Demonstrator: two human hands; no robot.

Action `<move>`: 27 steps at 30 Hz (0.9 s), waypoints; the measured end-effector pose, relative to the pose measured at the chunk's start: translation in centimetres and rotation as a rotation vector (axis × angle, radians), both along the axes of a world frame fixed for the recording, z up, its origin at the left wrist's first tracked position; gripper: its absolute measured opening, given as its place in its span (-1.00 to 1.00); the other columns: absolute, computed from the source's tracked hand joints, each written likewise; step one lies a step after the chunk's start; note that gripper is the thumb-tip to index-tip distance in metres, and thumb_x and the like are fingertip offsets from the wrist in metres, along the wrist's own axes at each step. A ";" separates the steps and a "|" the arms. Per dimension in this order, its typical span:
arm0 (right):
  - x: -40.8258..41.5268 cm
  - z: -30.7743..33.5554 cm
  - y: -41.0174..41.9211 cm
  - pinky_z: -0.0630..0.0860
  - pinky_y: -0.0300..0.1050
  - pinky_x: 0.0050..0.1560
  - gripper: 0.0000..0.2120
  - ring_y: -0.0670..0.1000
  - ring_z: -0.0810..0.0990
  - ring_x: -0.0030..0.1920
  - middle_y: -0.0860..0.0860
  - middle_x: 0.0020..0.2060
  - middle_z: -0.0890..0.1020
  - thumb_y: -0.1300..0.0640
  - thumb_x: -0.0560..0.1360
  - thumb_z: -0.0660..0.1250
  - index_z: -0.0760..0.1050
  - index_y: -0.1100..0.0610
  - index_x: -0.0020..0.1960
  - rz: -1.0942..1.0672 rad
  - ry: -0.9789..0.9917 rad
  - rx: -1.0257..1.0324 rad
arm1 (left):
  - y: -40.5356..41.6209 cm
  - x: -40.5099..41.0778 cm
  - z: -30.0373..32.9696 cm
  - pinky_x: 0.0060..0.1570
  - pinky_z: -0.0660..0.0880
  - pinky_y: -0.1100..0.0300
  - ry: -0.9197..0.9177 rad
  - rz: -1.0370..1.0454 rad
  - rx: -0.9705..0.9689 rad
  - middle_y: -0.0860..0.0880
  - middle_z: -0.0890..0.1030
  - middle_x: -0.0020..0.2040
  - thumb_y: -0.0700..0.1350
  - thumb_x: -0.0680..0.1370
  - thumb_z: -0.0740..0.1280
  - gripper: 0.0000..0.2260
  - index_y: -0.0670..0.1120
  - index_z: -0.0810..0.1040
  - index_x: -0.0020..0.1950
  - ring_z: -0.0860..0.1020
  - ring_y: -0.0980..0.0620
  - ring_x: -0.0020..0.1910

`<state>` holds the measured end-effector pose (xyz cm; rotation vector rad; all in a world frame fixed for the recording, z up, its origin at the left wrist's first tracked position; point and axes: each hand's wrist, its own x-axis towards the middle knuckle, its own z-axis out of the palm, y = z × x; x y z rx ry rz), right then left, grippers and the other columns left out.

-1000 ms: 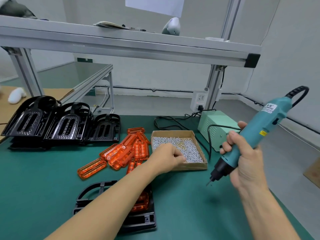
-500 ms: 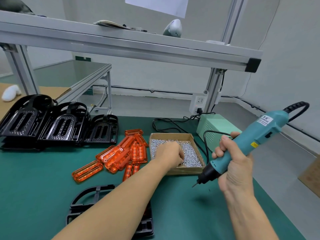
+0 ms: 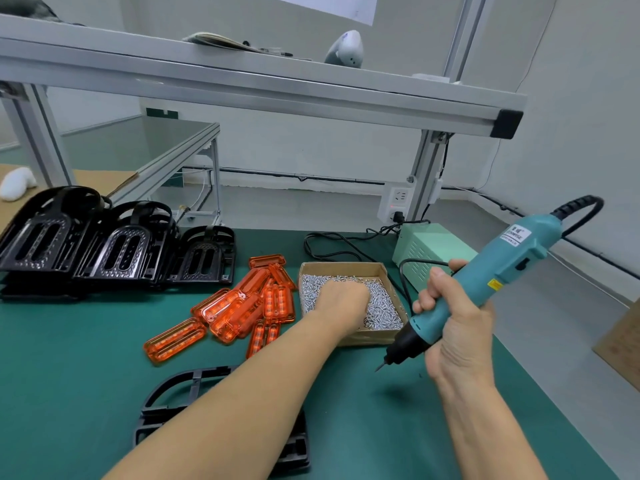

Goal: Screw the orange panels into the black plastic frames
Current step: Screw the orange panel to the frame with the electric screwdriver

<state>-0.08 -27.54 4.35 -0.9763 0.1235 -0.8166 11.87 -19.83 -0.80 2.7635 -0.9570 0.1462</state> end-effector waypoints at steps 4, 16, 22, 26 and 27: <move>0.1 0.2 0.2 0.37 -0.20 -0.43 -0.76 -0.05 0.34 -0.51 -0.02 -0.49 0.36 0.39 0.49 0.29 0.41 0.06 -0.10 0.004 0.000 -0.002 | 0.0 0.0 0.4 -0.10 0.55 0.08 0.043 -0.022 0.023 -0.07 0.65 -0.13 -0.22 0.51 0.34 -0.92 -0.12 0.64 -0.07 0.60 -0.10 -0.12; -0.6 0.5 0.6 0.39 -0.23 -0.43 -0.77 -0.05 0.35 -0.52 0.00 -0.49 0.36 0.40 0.50 0.29 0.40 0.08 -0.09 0.010 -0.020 -0.018 | 1.5 -1.1 0.9 -0.03 0.55 0.09 0.062 0.012 -0.153 -0.01 0.66 -0.17 -0.19 0.50 0.33 -0.86 -0.03 0.67 -0.17 0.60 -0.04 -0.10; -0.7 1.0 1.2 0.39 -0.23 -0.42 -0.80 -0.06 0.36 -0.51 -0.02 -0.47 0.38 0.35 0.50 0.31 0.40 0.07 -0.08 0.020 -0.076 0.011 | 2.6 -2.1 1.6 -0.09 0.54 0.16 0.175 0.113 -0.513 0.03 0.68 -0.13 -0.20 0.51 0.31 -0.84 -0.04 0.69 -0.10 0.60 0.05 -0.13; -0.7 1.5 1.4 0.44 -0.24 -0.38 -0.84 -0.07 0.40 -0.47 -0.03 -0.45 0.42 0.28 0.52 0.31 0.39 0.06 -0.05 0.026 -0.134 0.056 | 4.7 -3.7 3.1 -0.41 0.44 0.26 0.668 0.188 -1.079 0.05 0.61 -0.37 -0.32 0.41 0.43 -0.85 -0.08 0.66 -0.26 0.49 0.12 -0.43; -0.8 1.6 1.4 0.45 -0.24 -0.38 -0.85 -0.07 0.40 -0.47 -0.04 -0.45 0.42 0.28 0.54 0.30 0.39 0.05 -0.06 0.029 -0.136 0.061 | 5.6 -4.4 3.4 -0.44 0.43 0.29 0.790 0.191 -1.191 0.04 0.60 -0.39 -0.35 0.41 0.42 -0.84 -0.10 0.66 -0.23 0.47 0.12 -0.46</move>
